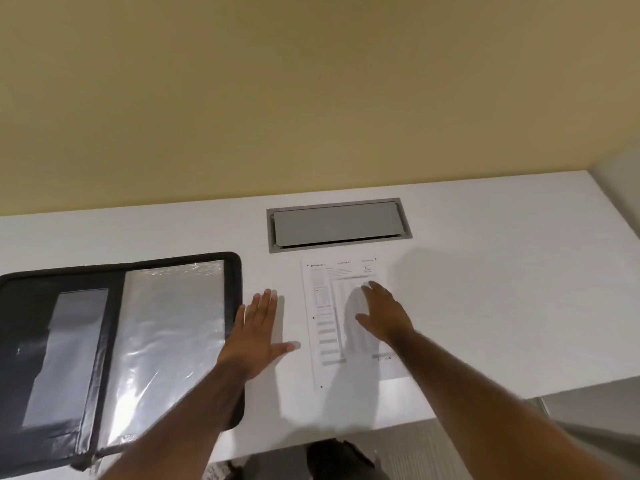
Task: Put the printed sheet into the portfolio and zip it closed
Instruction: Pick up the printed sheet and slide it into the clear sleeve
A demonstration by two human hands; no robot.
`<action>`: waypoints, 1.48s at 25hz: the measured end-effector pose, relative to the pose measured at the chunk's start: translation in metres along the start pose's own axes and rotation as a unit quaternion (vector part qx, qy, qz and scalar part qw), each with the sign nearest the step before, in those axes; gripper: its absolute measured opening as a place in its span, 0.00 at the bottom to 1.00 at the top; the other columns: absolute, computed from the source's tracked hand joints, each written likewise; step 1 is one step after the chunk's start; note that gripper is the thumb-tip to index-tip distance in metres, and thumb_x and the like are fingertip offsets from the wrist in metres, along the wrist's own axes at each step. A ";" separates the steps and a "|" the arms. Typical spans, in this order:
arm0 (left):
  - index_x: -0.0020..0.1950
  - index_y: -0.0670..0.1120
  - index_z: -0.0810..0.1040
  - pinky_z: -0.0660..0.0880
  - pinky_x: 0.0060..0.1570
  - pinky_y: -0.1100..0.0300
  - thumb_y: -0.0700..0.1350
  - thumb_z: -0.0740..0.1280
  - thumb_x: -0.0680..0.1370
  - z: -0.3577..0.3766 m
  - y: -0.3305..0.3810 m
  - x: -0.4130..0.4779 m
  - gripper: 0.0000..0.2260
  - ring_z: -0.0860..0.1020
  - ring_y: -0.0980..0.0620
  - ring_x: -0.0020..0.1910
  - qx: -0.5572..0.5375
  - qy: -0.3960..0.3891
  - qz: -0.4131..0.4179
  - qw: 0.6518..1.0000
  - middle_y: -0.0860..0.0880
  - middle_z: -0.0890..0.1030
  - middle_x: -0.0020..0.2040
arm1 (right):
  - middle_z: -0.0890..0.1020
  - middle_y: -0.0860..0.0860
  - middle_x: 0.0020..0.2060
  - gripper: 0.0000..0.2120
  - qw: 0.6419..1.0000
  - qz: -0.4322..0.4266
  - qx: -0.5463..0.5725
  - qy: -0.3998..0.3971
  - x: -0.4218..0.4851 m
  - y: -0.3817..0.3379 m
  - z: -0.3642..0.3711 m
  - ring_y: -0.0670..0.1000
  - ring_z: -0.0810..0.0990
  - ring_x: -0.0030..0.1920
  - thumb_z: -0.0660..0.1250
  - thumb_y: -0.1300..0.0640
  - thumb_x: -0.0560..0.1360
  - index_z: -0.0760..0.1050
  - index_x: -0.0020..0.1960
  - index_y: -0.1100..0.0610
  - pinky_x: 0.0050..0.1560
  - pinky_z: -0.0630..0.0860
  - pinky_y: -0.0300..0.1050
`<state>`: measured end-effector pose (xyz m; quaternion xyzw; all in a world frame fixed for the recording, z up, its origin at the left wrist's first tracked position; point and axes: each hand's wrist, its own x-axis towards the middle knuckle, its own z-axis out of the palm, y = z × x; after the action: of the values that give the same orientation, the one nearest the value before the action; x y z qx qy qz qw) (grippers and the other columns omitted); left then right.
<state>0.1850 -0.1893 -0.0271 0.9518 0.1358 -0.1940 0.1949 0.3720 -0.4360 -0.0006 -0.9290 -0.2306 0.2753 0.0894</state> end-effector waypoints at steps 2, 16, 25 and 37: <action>0.77 0.48 0.24 0.29 0.75 0.47 0.78 0.54 0.71 0.003 0.025 0.019 0.54 0.25 0.47 0.76 0.037 -0.038 0.018 0.998 0.51 0.21 0.75 | 0.55 0.52 0.80 0.39 0.998 -0.013 -0.037 -0.046 0.022 0.023 -0.015 0.56 0.58 0.79 0.70 0.47 0.75 0.55 0.79 0.55 0.73 0.66 0.59; 0.76 0.49 0.24 0.31 0.76 0.44 0.71 0.63 0.73 0.027 0.062 0.036 0.55 0.25 0.45 0.76 0.074 -0.086 -0.012 0.993 0.50 0.23 0.76 | 0.60 0.53 0.77 0.46 0.995 -0.061 -0.062 -0.042 0.092 0.041 -0.038 0.60 0.60 0.76 0.74 0.43 0.69 0.51 0.78 0.51 0.69 0.66 0.65; 0.75 0.50 0.24 0.33 0.77 0.41 0.71 0.63 0.73 0.030 0.063 0.039 0.55 0.26 0.44 0.76 0.085 -0.089 -0.024 0.992 0.49 0.24 0.77 | 0.75 0.53 0.68 0.37 0.997 -0.037 0.063 0.006 0.093 0.022 -0.041 0.56 0.73 0.66 0.69 0.34 0.71 0.66 0.72 0.53 0.66 0.72 0.58; 0.77 0.49 0.26 0.38 0.79 0.45 0.67 0.65 0.75 0.024 0.063 0.032 0.53 0.30 0.46 0.79 0.032 -0.073 0.002 0.997 0.51 0.26 0.78 | 0.86 0.59 0.54 0.11 0.843 0.143 0.519 -0.013 0.013 0.049 -0.002 0.52 0.85 0.46 0.65 0.68 0.75 0.82 0.54 0.58 0.42 0.80 0.41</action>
<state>0.2266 -0.2491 -0.0410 0.9411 0.1128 -0.2669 0.1743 0.4012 -0.4728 -0.0196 -0.7655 0.0801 0.3769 0.5153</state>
